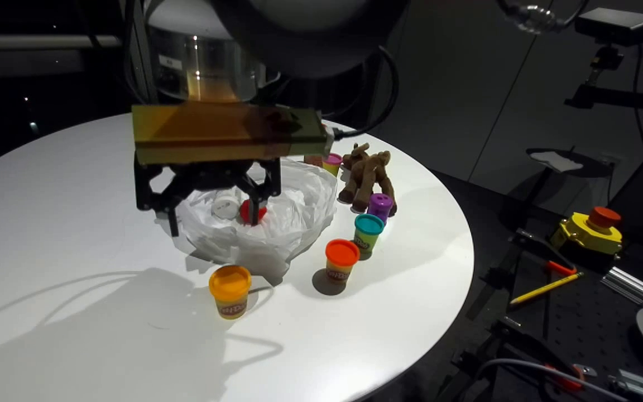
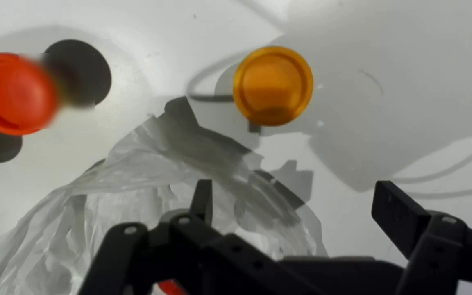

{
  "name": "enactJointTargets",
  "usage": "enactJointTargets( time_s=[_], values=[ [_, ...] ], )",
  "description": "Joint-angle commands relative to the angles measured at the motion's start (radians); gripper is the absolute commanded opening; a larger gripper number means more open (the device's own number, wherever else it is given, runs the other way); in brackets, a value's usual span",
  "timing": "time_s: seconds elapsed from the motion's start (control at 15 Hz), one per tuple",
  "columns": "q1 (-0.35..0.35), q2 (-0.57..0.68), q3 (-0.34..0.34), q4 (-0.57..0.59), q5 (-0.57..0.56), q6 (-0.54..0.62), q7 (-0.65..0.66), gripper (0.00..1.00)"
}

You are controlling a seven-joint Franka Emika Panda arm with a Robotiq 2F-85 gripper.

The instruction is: Remove all the objects from the plastic bag and put them on the table

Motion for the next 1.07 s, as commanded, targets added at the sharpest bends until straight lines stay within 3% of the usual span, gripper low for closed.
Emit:
enactJointTargets(
  time_s=[0.0, 0.47, 1.0],
  values=[
    [-0.018, -0.053, -0.046, 0.014, -0.028, -0.044, -0.013, 1.0],
    [-0.124, 0.037, -0.069, 0.115, -0.01, -0.092, -0.159, 1.0],
    [-0.15, 0.184, -0.089, 0.265, 0.009, -0.069, -0.253, 1.0]
  ],
)
